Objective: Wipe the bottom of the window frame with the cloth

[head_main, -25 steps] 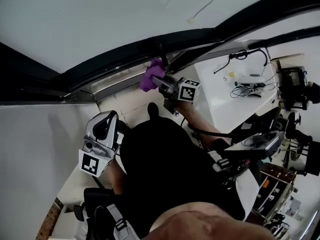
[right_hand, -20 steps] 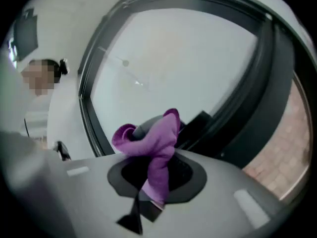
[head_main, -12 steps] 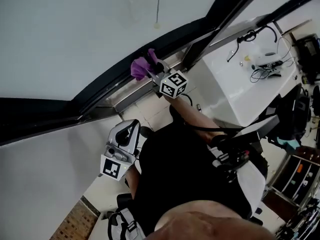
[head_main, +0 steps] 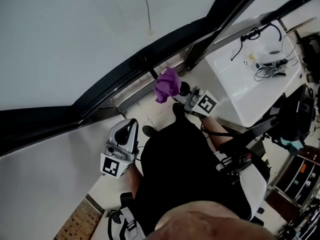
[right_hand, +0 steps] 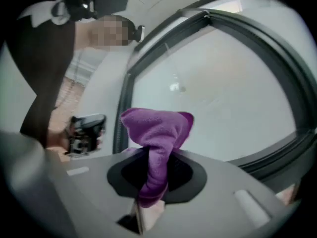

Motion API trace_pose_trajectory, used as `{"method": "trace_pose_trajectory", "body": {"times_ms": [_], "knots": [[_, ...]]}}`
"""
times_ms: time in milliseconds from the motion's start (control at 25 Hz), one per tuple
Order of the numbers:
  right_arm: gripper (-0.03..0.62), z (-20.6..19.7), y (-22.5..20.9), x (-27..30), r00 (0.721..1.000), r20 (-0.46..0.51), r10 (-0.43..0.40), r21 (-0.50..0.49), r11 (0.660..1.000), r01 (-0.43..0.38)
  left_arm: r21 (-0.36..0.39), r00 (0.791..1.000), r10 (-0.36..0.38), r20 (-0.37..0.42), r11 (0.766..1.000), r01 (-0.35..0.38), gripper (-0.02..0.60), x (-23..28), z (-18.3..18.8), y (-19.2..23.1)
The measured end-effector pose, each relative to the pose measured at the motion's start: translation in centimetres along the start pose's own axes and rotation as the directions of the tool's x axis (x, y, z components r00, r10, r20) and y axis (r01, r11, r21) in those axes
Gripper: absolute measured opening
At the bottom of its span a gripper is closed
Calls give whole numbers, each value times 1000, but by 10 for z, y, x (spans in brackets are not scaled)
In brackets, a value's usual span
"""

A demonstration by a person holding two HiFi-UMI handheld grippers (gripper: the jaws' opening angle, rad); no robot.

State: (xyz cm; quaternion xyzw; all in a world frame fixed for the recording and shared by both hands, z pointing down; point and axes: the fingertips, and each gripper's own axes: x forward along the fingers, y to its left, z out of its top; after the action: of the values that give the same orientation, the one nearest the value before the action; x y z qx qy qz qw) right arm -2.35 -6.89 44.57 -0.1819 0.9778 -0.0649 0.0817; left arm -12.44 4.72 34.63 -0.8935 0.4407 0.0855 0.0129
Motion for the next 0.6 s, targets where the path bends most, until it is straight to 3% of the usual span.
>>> {"method": "trace_pose_trajectory", "body": {"times_ms": [80,160,320,400,480,560,600], "knots": [[66,12,-60,20,988,-31,-150,0,989,150,-3,1000,-10,6,1000,10,1,9,-1,-1],[66,19,-100,61,975,-82,-206,-37,978,204,5,999,-32,17,999,32,2,19,4,-9],[66,19,-104,134,967,-207,-151,-98,986,133,13,997,-73,-6,997,73,2,27,0,-25],[66,16,-90,147,945,-293,-146,-224,971,81,16,998,-66,-17,998,66,2,31,-1,-25],[66,5,-73,146,891,-423,-164,-409,912,-26,9,999,-48,-13,999,49,1,31,-1,-21],[66,-6,-48,131,826,-528,-197,-586,789,-186,1,999,-33,-11,999,33,2,28,-2,-17],[66,-9,-36,118,797,-567,-210,-629,735,-254,-1,1000,-25,-13,1000,25,2,26,-3,-14]]}}
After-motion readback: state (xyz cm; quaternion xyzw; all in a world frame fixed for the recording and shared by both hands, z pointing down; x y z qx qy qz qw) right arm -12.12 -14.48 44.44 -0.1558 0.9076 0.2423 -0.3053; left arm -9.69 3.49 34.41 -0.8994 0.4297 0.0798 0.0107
